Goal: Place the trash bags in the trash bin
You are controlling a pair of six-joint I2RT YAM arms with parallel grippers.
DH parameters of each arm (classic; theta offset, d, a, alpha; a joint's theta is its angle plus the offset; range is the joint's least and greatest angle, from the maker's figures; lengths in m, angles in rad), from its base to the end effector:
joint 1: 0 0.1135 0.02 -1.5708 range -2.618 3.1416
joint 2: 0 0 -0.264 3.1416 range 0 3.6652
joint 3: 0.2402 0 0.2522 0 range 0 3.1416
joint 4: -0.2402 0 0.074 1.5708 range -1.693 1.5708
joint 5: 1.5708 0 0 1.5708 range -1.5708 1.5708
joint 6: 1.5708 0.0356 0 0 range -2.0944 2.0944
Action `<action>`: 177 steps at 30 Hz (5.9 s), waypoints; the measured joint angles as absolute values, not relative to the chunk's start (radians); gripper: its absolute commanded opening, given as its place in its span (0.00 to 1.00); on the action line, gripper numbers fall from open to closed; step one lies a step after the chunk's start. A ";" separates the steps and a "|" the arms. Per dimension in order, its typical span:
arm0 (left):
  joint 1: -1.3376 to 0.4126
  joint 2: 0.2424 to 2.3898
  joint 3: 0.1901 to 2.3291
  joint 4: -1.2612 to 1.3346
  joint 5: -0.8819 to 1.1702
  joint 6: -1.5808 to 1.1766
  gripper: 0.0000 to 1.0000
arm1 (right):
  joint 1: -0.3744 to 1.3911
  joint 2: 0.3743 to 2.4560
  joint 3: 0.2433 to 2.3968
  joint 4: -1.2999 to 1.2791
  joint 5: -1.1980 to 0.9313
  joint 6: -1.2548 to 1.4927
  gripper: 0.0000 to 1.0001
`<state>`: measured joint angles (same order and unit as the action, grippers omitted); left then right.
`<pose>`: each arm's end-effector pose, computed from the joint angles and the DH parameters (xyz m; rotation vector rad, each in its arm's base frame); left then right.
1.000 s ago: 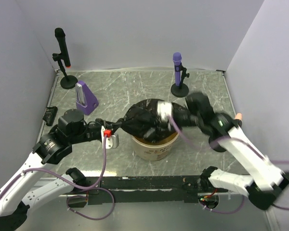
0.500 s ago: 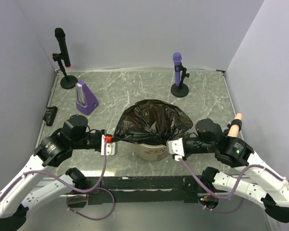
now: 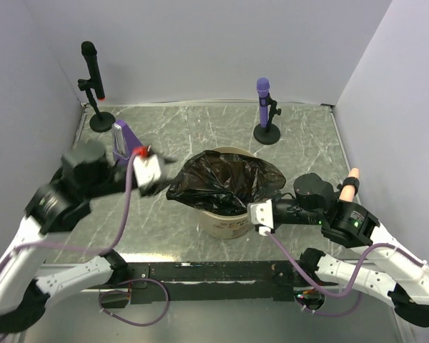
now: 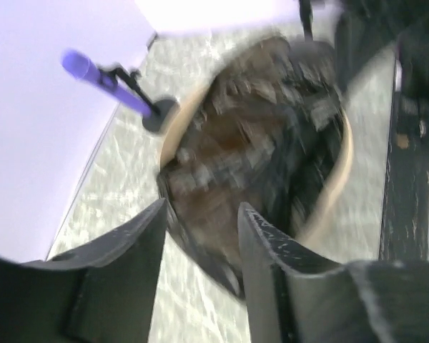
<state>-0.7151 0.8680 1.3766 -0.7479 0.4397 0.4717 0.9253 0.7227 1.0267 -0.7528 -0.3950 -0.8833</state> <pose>0.0937 -0.1015 0.4615 1.2656 1.3126 -0.5696 0.0697 0.1153 0.3723 -1.7207 1.0348 0.4249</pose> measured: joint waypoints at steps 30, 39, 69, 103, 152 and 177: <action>-0.707 1.456 1.668 -1.098 0.884 0.661 0.33 | 0.925 0.787 1.054 -0.632 -0.302 -0.675 0.00; -0.718 1.476 1.676 -1.134 0.883 0.735 0.01 | 0.925 0.791 1.059 -0.625 -0.294 -0.652 0.06; -0.587 1.230 1.613 -0.950 0.680 0.765 0.01 | 0.516 0.842 1.326 -0.906 -0.503 -0.614 0.00; -0.466 0.928 1.414 -0.919 0.659 0.646 0.20 | 0.133 1.113 1.457 -0.830 -0.447 -0.435 0.56; -0.496 1.053 1.205 -0.767 0.530 0.721 0.01 | 0.242 0.802 1.107 -0.852 -0.573 -0.653 0.00; -0.521 1.028 1.335 -1.235 0.683 0.752 0.01 | 0.242 0.672 1.198 -1.338 -0.800 -0.966 0.00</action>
<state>-0.5209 1.0283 1.3350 -1.2354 0.6830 0.7525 0.2424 0.6724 1.1980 -1.3384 -0.7998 -0.9657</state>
